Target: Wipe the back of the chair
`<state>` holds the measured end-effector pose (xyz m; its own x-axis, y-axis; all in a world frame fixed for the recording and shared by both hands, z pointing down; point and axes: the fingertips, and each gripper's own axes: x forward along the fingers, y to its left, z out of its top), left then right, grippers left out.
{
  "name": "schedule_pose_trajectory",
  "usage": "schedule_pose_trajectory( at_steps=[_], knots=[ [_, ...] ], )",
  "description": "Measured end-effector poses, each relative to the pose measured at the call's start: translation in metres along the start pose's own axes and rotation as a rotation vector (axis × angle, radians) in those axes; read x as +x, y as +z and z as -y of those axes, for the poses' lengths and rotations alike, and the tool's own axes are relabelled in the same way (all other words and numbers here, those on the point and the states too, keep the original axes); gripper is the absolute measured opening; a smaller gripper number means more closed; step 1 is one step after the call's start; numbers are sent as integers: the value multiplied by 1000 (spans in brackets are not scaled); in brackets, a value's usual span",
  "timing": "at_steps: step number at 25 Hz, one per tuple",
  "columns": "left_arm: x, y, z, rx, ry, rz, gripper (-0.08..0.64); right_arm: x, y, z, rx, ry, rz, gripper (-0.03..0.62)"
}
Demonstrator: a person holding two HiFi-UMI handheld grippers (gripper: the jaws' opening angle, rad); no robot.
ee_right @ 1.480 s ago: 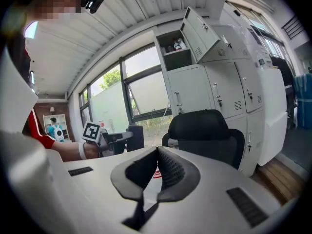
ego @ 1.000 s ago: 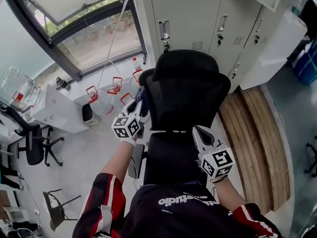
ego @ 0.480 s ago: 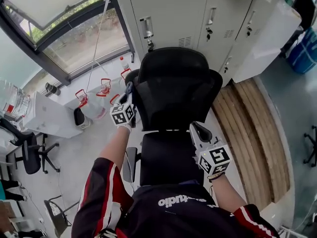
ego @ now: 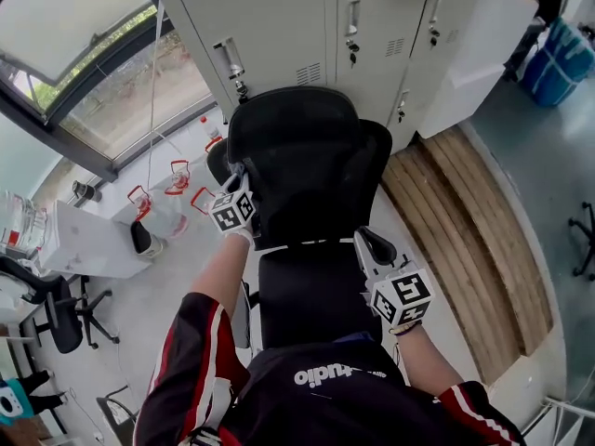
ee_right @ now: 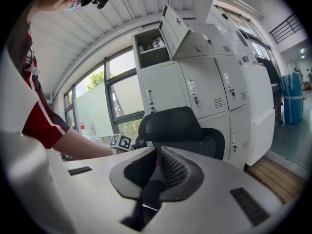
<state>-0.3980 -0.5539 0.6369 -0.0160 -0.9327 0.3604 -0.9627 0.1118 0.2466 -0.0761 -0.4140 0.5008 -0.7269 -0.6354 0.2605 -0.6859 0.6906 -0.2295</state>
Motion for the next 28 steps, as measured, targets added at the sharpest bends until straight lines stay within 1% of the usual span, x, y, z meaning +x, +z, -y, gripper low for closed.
schedule_pose_trajectory(
  at_steps=[6, 11, 21, 28],
  knots=[
    [21, -8, 49, 9, -73, -25, 57, -19, 2, 17, 10, -47, 18, 32],
    [42, -14, 103, 28, -167, -47, 57, -36, 3, 35, 25, -105, 33, 32],
    [75, -37, 226, 79, -360, -103, 57, -86, -11, 70, 68, -254, 45, 31],
    [91, -57, 305, 103, -473, -133, 57, -127, -20, 93, 94, -364, 50, 31]
  ],
)
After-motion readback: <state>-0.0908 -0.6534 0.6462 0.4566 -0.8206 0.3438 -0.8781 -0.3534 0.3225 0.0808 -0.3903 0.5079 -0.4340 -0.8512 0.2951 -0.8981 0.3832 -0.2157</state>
